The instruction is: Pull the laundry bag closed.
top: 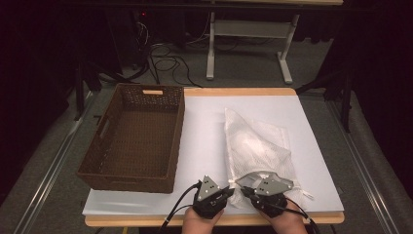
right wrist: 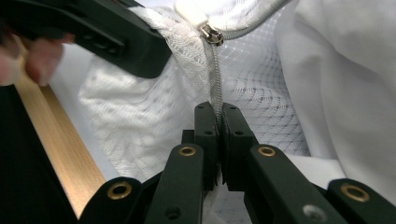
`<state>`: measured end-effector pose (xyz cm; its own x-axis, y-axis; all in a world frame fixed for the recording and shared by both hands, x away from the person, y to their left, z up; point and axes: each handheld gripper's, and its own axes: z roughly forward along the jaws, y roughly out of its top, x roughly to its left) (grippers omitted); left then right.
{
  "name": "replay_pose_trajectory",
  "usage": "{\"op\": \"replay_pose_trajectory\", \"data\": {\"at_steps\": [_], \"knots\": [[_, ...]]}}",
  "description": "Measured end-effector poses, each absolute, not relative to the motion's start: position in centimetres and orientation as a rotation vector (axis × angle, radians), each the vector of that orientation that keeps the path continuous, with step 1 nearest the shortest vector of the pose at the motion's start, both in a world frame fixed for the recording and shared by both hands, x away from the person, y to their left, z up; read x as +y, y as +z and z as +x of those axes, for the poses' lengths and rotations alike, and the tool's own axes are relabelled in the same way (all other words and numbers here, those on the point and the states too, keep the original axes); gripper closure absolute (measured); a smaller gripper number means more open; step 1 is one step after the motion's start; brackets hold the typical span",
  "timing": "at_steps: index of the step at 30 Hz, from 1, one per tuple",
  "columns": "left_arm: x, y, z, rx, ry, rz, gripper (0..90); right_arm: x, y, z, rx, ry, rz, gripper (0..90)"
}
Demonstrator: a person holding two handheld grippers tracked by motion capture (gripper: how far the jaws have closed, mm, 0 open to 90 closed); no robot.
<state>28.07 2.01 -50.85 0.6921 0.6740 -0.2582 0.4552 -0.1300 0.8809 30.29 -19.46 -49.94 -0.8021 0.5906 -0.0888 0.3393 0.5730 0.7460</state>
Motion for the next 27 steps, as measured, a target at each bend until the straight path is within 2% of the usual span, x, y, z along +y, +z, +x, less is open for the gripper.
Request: {"op": "replay_pose_trajectory", "data": {"at_steps": [5, 8, 12, 19, 23, 27], "knots": [[1.5, -50.5, 27.7, 0.875, 0.269, 1.785, 87.4, -19.4, -50.1, 30.2, 2.485, 1.065, 0.76, 87.4], [1.5, -50.5, 27.6, 0.884, 0.306, 1.79, 87.6, -19.6, -49.8, 30.1, 2.477, 1.079, 0.769, 80.2], [1.5, -50.7, 27.6, 0.882, 0.338, 1.804, 87.6, -20.3, -48.5, 29.4, 2.436, 1.144, 0.762, 78.5], [1.4, -50.9, 27.6, 0.878, 0.344, 1.818, 87.5, -20.3, -45.7, 28.3, 2.323, 1.27, 0.71, 82.5], [1.3, -51.0, 27.5, 0.874, 0.345, 1.826, 87.5, -19.1, -44.9, 28.7, 2.292, 1.276, 0.673, 88.3], [1.3, -51.1, 27.5, 0.868, 0.341, 1.826, 87.5, -17.7, -44.8, 29.8, 2.273, 1.273, 0.659, 89.8]]}}
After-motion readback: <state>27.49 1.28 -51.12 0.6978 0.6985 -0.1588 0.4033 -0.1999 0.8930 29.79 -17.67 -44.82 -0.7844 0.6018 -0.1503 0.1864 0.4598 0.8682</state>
